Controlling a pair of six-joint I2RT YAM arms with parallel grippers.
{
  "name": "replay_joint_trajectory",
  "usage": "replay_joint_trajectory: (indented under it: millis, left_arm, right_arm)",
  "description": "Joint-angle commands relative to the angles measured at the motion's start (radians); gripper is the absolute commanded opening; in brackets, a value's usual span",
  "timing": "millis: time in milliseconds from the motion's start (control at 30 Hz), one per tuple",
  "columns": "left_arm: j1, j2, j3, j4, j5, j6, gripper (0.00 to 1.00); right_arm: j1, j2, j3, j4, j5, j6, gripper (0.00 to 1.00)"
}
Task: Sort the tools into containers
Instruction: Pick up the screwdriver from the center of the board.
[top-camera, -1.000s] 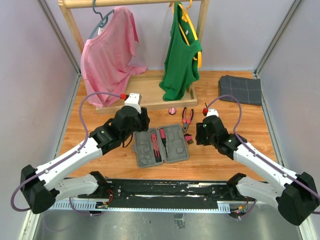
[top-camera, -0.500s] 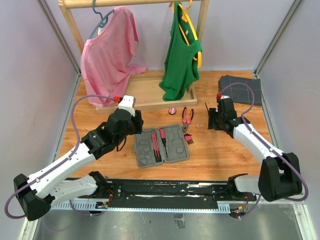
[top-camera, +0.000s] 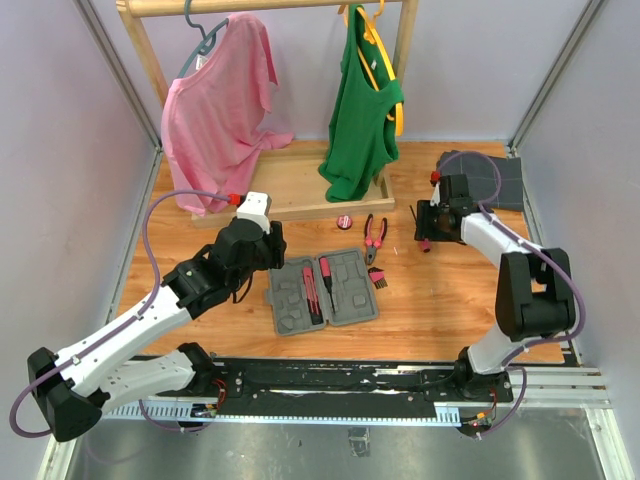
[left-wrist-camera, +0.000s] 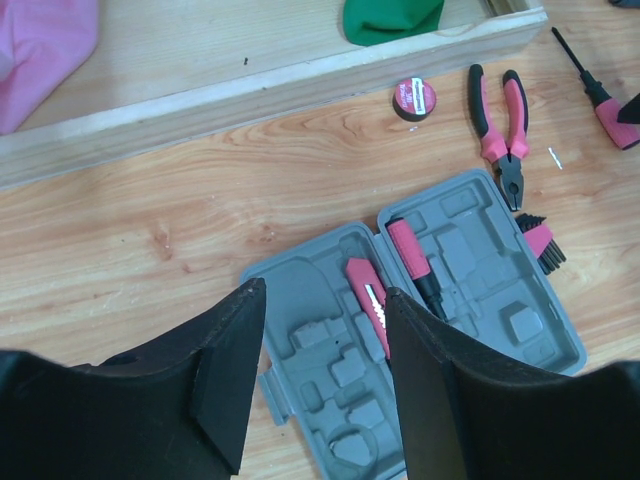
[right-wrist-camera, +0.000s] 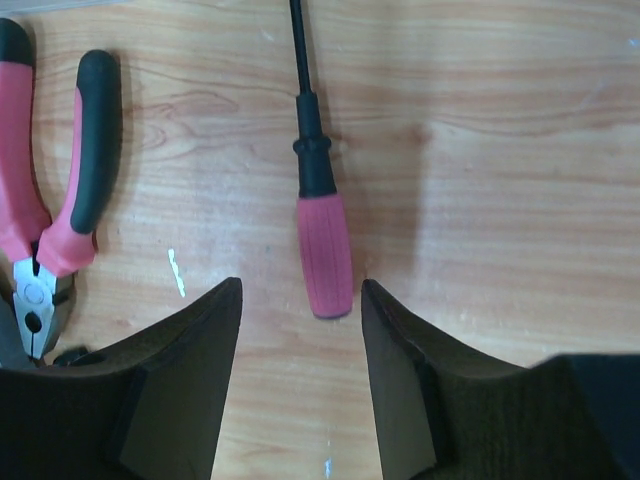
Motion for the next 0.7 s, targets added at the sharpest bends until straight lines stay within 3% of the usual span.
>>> replay_joint_trajectory:
  millis: [0,667]
  left_arm:
    - [0.005,0.001,0.005,0.001,-0.015,-0.005,0.56]
    - [0.005,0.011,0.008,-0.001,-0.017,-0.002,0.56]
  right_arm:
    - [-0.034,0.085,0.067,-0.035,-0.097,-0.052,0.52]
    - [-0.037,0.239,0.136,-0.111,-0.047,-0.075,0.4]
